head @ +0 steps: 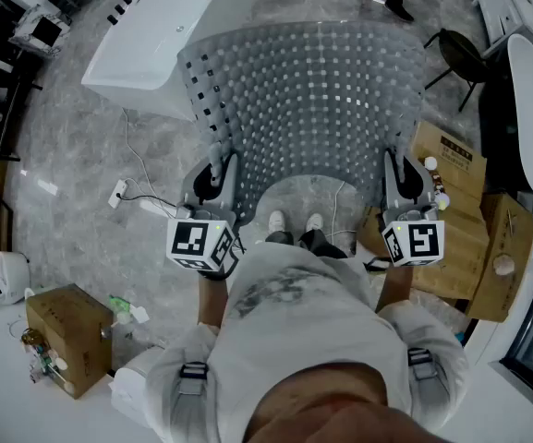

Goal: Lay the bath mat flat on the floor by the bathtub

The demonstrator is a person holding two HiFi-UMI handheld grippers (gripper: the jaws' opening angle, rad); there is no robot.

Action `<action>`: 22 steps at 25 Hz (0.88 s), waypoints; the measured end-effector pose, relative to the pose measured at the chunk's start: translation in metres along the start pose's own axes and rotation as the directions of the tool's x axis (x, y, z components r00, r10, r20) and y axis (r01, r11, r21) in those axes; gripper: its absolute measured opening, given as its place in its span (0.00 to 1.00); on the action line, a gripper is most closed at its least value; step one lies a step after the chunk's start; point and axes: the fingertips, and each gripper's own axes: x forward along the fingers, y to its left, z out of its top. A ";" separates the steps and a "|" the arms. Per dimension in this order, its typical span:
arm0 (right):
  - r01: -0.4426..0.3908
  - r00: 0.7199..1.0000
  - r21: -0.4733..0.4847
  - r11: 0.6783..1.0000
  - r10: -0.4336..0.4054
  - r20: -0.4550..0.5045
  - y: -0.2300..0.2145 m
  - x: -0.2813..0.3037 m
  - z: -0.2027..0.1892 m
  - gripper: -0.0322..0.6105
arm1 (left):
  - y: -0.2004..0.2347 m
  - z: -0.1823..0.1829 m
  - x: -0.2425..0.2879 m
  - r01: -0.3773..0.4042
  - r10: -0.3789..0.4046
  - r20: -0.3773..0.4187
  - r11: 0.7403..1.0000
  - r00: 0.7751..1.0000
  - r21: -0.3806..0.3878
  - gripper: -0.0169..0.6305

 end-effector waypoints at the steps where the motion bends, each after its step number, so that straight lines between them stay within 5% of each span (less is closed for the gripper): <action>1: 0.000 1.000 0.001 1.000 0.000 0.000 -0.001 0.001 0.000 0.11 | 0.000 0.000 0.001 0.001 -0.001 0.000 1.000 1.000 -0.001 0.12; 22: -0.020 1.000 0.030 0.999 0.020 0.003 -0.073 0.012 -0.010 0.12 | -0.052 0.002 0.056 -0.039 0.040 -0.008 0.999 0.999 0.007 0.12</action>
